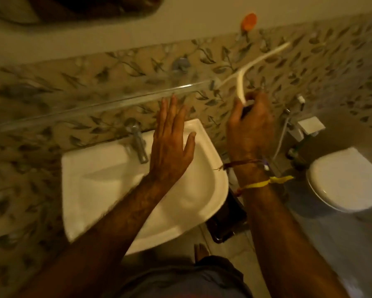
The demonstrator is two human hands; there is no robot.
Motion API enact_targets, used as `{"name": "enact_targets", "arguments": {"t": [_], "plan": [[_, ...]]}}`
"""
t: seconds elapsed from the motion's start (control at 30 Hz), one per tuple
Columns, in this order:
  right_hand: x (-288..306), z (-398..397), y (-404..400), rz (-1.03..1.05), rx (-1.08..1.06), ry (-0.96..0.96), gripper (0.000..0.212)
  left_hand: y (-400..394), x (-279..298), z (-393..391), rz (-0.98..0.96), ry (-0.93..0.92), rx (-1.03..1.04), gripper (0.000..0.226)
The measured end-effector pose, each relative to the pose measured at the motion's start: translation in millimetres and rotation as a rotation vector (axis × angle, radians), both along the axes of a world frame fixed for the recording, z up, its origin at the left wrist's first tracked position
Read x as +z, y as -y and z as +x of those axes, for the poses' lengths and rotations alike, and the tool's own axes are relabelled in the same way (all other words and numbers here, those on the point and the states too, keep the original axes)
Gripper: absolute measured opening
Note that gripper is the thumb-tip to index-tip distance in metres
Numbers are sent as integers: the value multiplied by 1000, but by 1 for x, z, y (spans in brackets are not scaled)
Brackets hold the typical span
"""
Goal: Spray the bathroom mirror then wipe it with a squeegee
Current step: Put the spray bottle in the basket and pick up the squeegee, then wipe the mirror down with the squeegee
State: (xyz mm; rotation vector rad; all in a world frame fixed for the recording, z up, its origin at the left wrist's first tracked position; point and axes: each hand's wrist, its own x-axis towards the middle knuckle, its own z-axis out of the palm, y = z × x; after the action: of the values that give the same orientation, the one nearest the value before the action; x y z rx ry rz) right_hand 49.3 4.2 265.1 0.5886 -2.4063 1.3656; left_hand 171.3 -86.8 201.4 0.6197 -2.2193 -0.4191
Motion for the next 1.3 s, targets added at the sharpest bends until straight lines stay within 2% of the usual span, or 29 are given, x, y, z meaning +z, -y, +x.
{"name": "enact_targets", "arguments": {"t": [0.03, 0.1, 0.23, 0.43, 0.63, 0.77, 1.07, 1.17, 1.3], "plan": [[9, 10, 2, 82, -32, -56, 31, 9, 10, 10, -28, -34, 15, 65], [31, 28, 6, 118, -66, -135, 32, 25, 28, 26, -86, -84, 34, 65], [83, 66, 21, -14, -23, -234, 32, 51, 70, 50, -202, -145, 83, 65], [130, 106, 62, -227, 160, -261, 28, 91, 139, 66, -335, -253, 162, 65], [162, 117, 86, -472, 468, -270, 32, 167, 223, 99, -493, -420, 297, 62], [192, 113, 112, -621, 628, -368, 26, 218, 283, 124, -547, -510, 396, 59], [309, 126, 219, -738, 821, -692, 37, 310, 392, 159, -651, -486, 503, 57], [347, 129, 257, -726, 796, -764, 40, 334, 413, 159, -662, -472, 507, 58], [368, 129, 298, -771, 712, -826, 44, 359, 409, 157, -773, -505, 512, 65]]}}
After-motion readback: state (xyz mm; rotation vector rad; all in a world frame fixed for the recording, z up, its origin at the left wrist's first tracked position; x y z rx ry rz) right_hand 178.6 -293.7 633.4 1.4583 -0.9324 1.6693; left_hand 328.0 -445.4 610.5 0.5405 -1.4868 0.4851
